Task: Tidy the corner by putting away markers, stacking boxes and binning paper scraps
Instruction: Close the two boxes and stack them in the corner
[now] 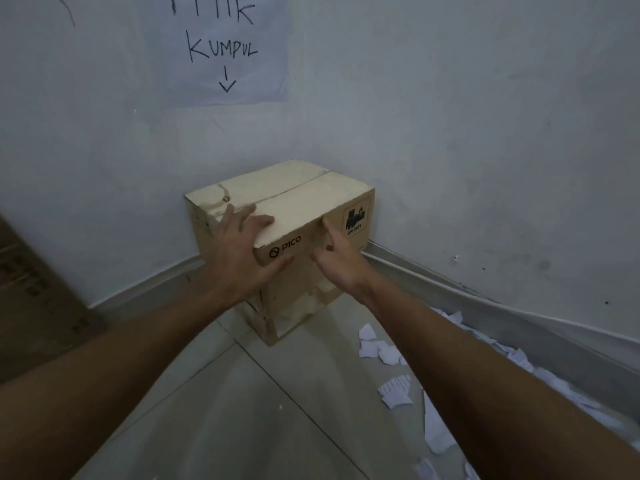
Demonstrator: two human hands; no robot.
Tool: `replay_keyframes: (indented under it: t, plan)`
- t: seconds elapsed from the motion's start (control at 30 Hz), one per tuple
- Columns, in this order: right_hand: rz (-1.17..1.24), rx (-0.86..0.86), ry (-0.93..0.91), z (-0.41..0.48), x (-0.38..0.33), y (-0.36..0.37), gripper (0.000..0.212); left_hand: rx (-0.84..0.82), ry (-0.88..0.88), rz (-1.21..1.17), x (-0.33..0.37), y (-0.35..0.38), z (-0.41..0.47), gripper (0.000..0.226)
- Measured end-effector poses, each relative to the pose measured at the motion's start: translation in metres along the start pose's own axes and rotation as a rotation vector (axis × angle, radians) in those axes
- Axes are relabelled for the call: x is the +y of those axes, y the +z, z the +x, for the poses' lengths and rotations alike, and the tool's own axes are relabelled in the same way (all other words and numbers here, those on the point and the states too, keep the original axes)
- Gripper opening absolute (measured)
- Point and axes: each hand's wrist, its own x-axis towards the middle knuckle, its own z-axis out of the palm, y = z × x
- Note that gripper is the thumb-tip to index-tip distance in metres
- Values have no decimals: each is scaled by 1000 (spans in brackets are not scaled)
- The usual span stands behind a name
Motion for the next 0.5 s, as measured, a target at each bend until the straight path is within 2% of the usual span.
replay_keyframes:
  t: [0.07,0.27,0.5]
  plan:
    - [6,-18,5,9,2,1,70,-17,35,11,-6,3,2,76]
    - [51,-23,54,26,3,4,70,-63,-55,-45,-14,4,27,74]
    - [129,14,73,48,6,19,79,-77,-63,-103,-24,7,44,76]
